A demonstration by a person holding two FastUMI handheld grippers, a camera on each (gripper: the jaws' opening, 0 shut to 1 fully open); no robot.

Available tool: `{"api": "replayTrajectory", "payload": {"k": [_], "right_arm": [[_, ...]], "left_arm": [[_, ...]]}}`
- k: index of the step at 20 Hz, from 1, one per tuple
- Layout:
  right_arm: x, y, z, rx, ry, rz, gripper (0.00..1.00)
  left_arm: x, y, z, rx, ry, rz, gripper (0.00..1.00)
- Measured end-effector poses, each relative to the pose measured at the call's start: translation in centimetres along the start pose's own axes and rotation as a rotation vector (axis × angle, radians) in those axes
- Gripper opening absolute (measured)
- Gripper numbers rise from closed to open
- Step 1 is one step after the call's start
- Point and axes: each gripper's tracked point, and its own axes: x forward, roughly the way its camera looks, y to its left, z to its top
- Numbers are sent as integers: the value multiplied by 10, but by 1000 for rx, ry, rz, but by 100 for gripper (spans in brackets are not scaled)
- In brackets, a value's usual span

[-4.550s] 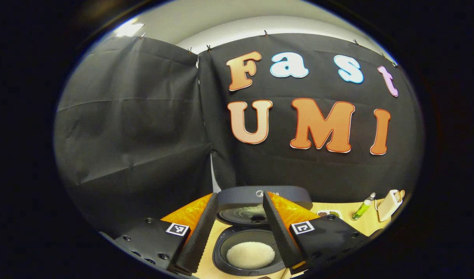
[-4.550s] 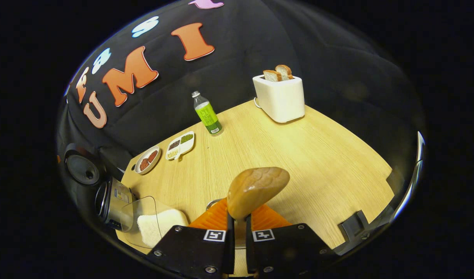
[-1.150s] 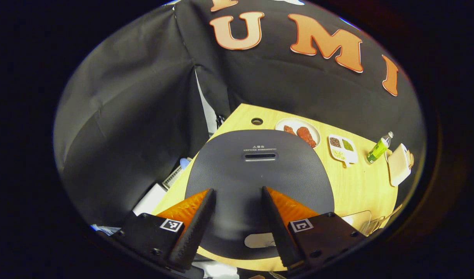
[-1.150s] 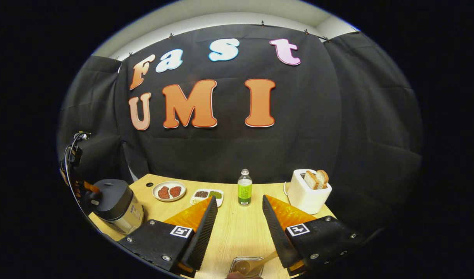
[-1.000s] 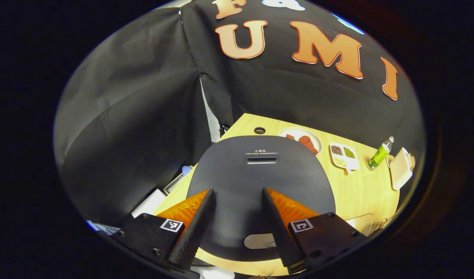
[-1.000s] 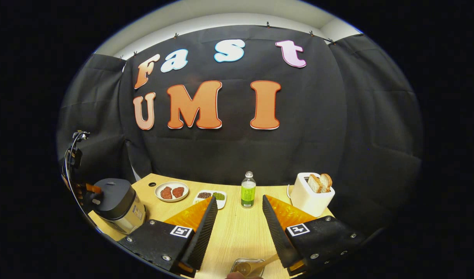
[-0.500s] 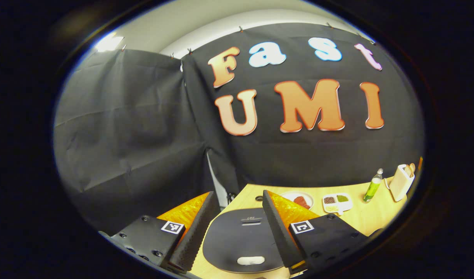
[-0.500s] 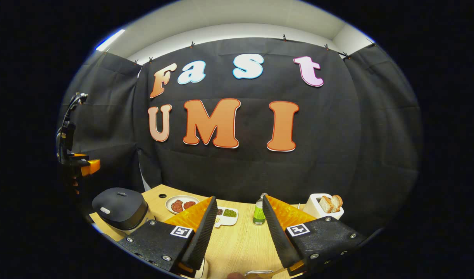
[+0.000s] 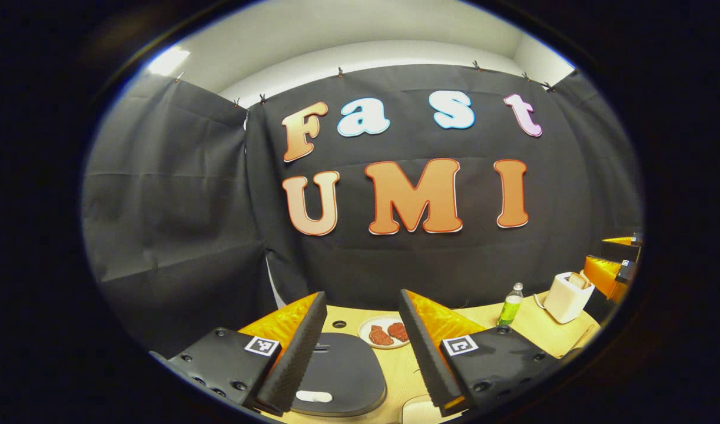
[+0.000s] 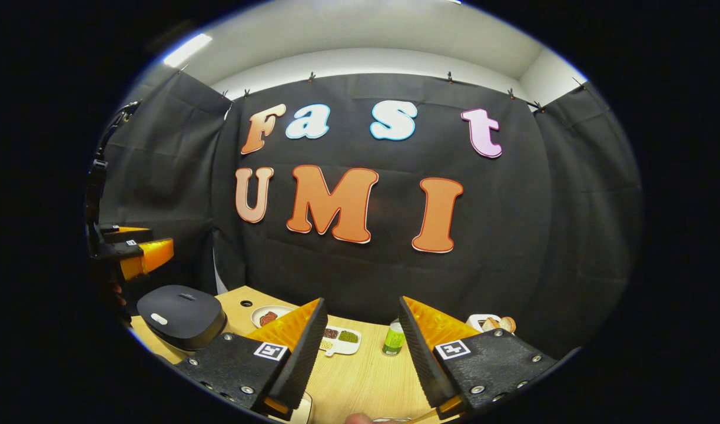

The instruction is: Close the left gripper, press the button to open the rice cooker; take a wooden spoon from the chopstick holder with the right hand, scoop a spoonful of rice and pour it into the rice cooker, then put the wooden spoon back into the chopstick holder.

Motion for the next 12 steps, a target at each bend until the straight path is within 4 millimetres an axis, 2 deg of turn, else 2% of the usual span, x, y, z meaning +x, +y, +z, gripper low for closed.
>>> {"api": "replayTrajectory", "payload": {"k": [6, 12], "right_arm": [[-12, -11, 6, 23, -22, -42, 77], [-18, -11, 8, 28, -18, -43, 77]], "left_arm": [[-5, -20, 13, 23, -47, -57, 84], [-10, -11, 15, 13, -47, -58, 84]]}}
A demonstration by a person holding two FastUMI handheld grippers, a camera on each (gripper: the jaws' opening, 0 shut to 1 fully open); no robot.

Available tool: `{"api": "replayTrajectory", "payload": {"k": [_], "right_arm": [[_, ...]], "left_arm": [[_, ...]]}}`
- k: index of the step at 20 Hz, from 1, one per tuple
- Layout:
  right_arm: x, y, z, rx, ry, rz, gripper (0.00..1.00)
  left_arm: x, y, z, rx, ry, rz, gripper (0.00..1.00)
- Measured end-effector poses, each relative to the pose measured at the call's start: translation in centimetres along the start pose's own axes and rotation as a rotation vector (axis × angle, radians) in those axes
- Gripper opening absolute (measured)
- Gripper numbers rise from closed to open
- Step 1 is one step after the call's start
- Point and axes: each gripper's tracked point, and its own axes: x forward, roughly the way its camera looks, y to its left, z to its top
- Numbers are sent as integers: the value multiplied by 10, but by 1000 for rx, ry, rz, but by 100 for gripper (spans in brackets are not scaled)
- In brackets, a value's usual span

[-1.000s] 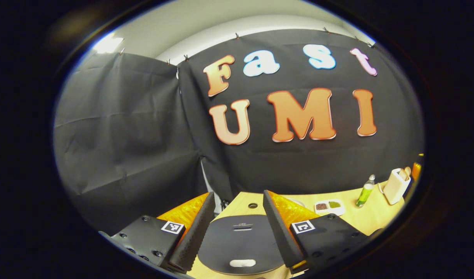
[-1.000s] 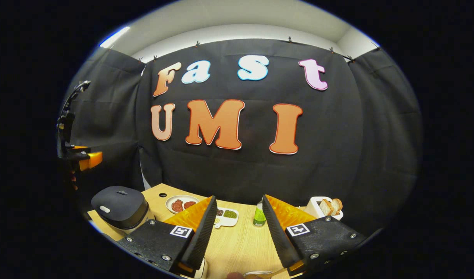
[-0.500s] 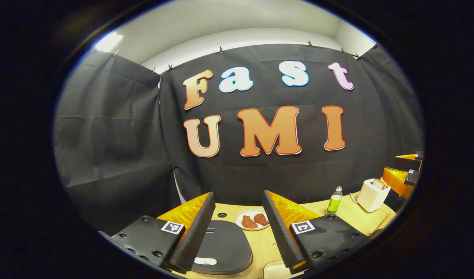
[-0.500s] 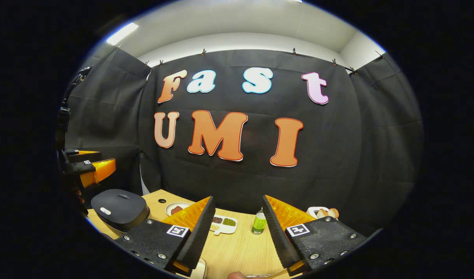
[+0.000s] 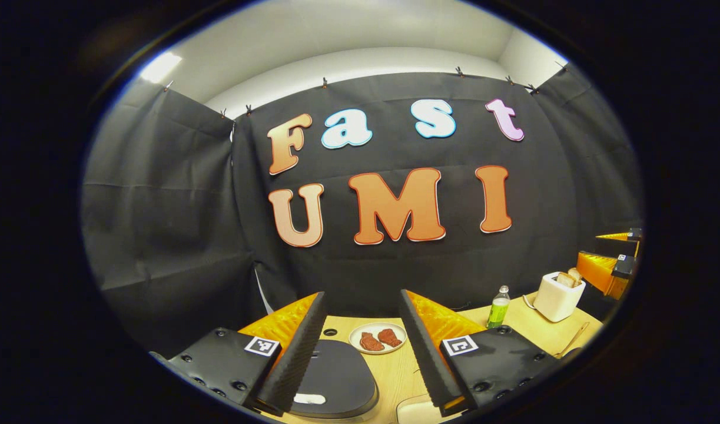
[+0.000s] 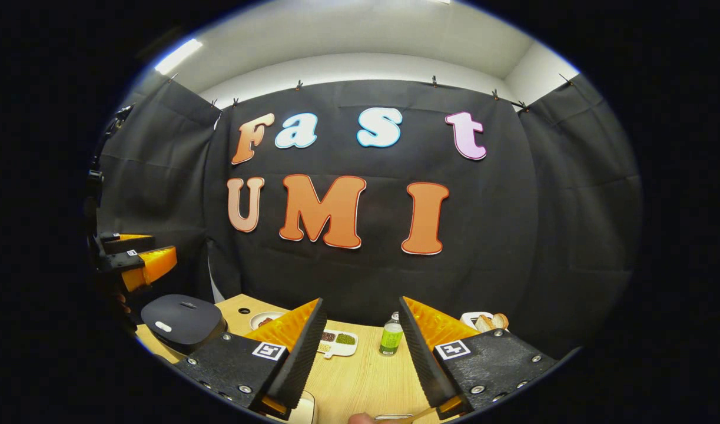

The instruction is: Close the left gripper, press the button to open the rice cooker; take a wooden spoon from the chopstick holder with the right hand, scoop a spoonful of rice and pour it into the rice cooker, then put the wooden spoon back into the chopstick holder.

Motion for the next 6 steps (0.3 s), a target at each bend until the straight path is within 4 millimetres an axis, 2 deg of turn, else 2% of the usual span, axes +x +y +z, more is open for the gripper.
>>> {"api": "replayTrajectory", "payload": {"k": [6], "right_arm": [[2, 8, 4, 22, -11, 21, 77]], "left_arm": [[-3, 2, 8, -9, -17, 11, 84]]}}
